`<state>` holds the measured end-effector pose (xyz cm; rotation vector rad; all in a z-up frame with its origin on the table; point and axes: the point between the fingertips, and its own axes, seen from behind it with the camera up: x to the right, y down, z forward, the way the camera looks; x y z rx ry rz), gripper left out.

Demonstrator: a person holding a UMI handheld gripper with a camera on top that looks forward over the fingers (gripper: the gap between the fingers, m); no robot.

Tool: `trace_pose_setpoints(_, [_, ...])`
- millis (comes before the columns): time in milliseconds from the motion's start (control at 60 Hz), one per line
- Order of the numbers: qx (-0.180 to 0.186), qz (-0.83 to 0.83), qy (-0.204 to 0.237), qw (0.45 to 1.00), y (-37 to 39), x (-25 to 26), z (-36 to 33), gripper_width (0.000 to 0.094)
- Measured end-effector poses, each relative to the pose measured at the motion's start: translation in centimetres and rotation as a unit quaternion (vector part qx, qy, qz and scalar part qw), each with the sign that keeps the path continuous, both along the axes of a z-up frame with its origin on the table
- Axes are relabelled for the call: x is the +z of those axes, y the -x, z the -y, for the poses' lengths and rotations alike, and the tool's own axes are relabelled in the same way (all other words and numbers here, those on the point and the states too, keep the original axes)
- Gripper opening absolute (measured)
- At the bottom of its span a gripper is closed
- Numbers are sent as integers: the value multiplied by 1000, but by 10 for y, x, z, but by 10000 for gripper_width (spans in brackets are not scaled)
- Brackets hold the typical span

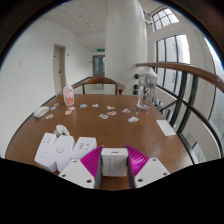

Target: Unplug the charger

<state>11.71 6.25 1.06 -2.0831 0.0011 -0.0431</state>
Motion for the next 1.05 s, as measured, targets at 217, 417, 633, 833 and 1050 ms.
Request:
trace_pose_setpoints(217, [-14, -33, 3, 999, -3, 2, 3, 596])
trace_pose_setpoints(417, [-6, -40, -24, 999, 1, 35, 44, 662])
trace_pose_setpoints(633, [9, -26, -39, 999, 4, 65, 115, 838])
trace_pose_setpoints(833, [25, 10, -46, 999, 6, 78, 169, 849])
trace_pose_setpoints(1050, [13, 7, -47, 999, -10, 71, 188, 851])
